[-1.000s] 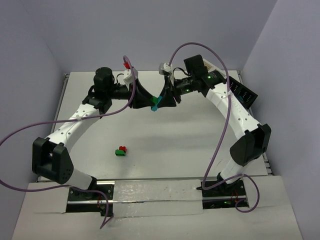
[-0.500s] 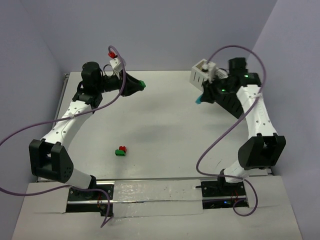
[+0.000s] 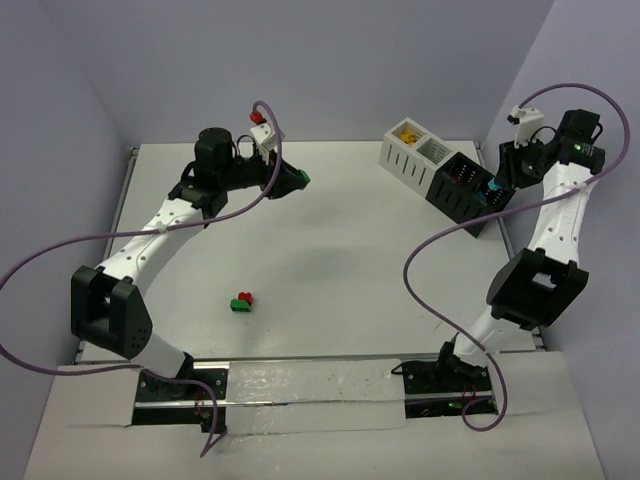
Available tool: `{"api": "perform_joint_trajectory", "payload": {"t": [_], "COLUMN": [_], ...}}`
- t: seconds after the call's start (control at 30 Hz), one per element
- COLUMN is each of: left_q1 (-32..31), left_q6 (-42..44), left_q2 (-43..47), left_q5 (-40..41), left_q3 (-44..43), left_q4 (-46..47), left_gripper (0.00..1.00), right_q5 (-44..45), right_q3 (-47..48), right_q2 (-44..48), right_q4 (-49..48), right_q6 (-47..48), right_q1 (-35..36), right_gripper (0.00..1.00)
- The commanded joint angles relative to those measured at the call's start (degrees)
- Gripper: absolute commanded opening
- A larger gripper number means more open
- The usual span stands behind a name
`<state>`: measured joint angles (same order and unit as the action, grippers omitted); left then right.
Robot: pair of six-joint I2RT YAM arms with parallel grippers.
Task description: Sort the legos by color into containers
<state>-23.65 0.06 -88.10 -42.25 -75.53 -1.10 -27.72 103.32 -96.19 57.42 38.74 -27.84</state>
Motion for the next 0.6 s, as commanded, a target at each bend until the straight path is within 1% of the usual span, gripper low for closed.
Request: {"api": "perform_joint_trajectory", "payload": {"t": [0.0,0.2,0.37,0.47,0.57], "left_q1": [-0.08,-0.17,-0.08,-0.12,-0.08], "left_q6": [1.68,2.66,2.84,2.88,3.12], "left_q2": [-1.63,-3.45,-3.94,-4.23,-5.0], "left_q5": [1.8,2.51,2.97,3.05,3.05], "left_q3": [-4.76,-6.21,-6.12,-6.16,-6.88], "left_q4": [-1.44,-3.11,-3.55,-3.55,-3.97], "left_gripper": [0.0,0.0,0.0,0.0,0.0], "right_q5": [4.71,5.96,8.05,8.71,10.74], "right_q3": [4.85,12.12,11.87,10.83,9.76], "right_q2": [-5.1,-12.28,-14.31,-14.98,-15.87], "right_q4": [-4.67,-4.6,-5.39,-5.76,-6.49], "right_q6": [-5.44,-7.86,-7.17,-6.79,-6.43], "right_q1": [0.36,1.08,2.57,3.42,4.47], "right_gripper": [0.0,0.0,0.01,0.04,0.12]}}
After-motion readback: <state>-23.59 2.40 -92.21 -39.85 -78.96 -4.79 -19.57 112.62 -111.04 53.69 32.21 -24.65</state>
